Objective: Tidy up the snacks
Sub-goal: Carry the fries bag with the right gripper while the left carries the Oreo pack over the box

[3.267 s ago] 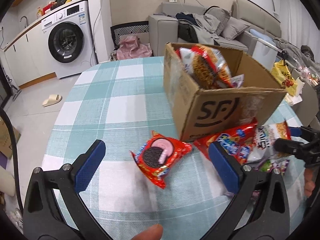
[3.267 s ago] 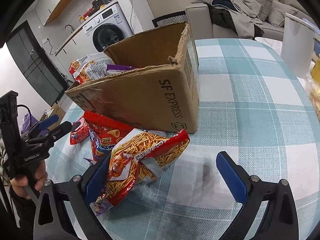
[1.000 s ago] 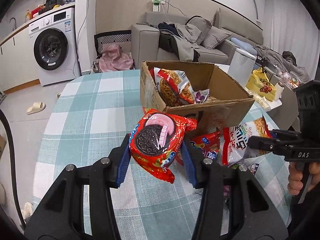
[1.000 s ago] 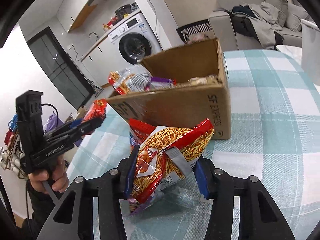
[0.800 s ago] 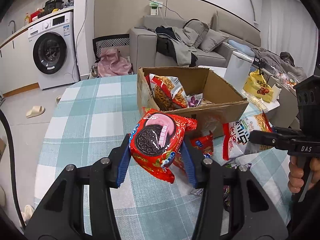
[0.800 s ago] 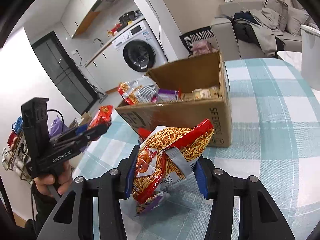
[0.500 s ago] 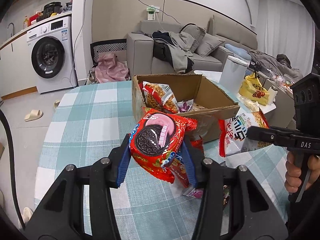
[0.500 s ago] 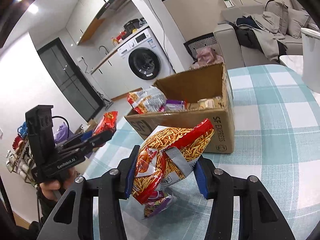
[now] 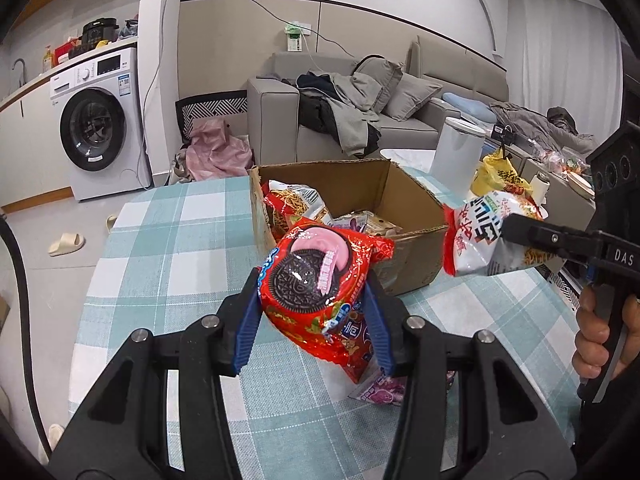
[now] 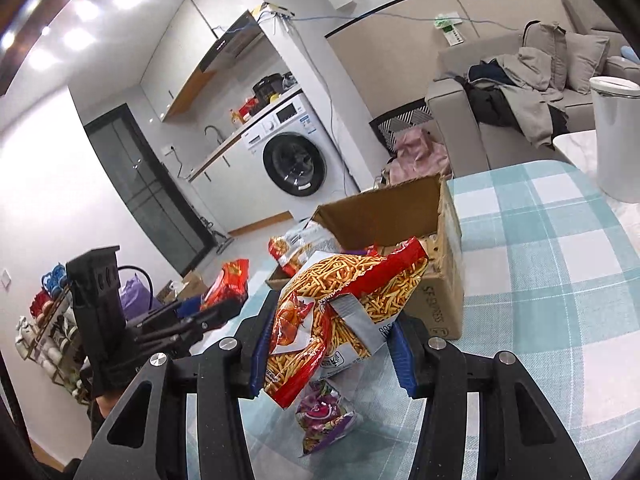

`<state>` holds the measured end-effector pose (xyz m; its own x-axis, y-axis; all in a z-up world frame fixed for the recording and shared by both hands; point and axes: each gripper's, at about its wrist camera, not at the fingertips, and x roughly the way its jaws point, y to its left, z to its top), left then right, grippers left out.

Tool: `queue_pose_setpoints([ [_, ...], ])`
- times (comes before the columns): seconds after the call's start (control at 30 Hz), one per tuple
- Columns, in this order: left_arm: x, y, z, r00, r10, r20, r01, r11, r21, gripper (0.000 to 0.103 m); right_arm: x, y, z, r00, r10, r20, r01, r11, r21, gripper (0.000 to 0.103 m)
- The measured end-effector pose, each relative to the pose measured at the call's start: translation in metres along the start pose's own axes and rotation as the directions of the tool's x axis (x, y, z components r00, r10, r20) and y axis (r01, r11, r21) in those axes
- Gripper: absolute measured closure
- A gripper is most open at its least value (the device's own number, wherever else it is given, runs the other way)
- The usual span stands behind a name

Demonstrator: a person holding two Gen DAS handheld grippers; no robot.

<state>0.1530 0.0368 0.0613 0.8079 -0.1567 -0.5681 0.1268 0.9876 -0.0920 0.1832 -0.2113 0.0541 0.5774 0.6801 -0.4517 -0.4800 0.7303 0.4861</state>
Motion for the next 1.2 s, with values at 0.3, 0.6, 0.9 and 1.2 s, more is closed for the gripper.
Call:
queue_pose_setpoints([
  [0.3,0.005,-0.010,0.017,1.000,-0.013,0.010,0.013,1.000,-0.016,0.058,-0.012,-0.004,0.012,0.997,-0.043,0.061,0.043,0.999,0.008,0.053],
  [0.6,0.023,-0.020,0.037,1.000,-0.013,0.018,0.014,0.999,-0.037,0.058,0.003,-0.005,0.019,0.995,-0.086,0.049,0.085,0.996,0.019,0.053],
  [0.9,0.049,-0.021,0.055,1.000,-0.002,0.013,0.002,0.999,-0.044,0.058,0.025,0.000,0.032,0.991,-0.126,0.035,0.126,0.992,0.013,0.053],
  [1.2,0.082,-0.022,0.064,1.000,0.030,0.006,-0.030,0.999,-0.031,0.058,0.046,0.001,0.043,0.988,-0.156,0.016,0.156,0.988,0.008,0.053],
])
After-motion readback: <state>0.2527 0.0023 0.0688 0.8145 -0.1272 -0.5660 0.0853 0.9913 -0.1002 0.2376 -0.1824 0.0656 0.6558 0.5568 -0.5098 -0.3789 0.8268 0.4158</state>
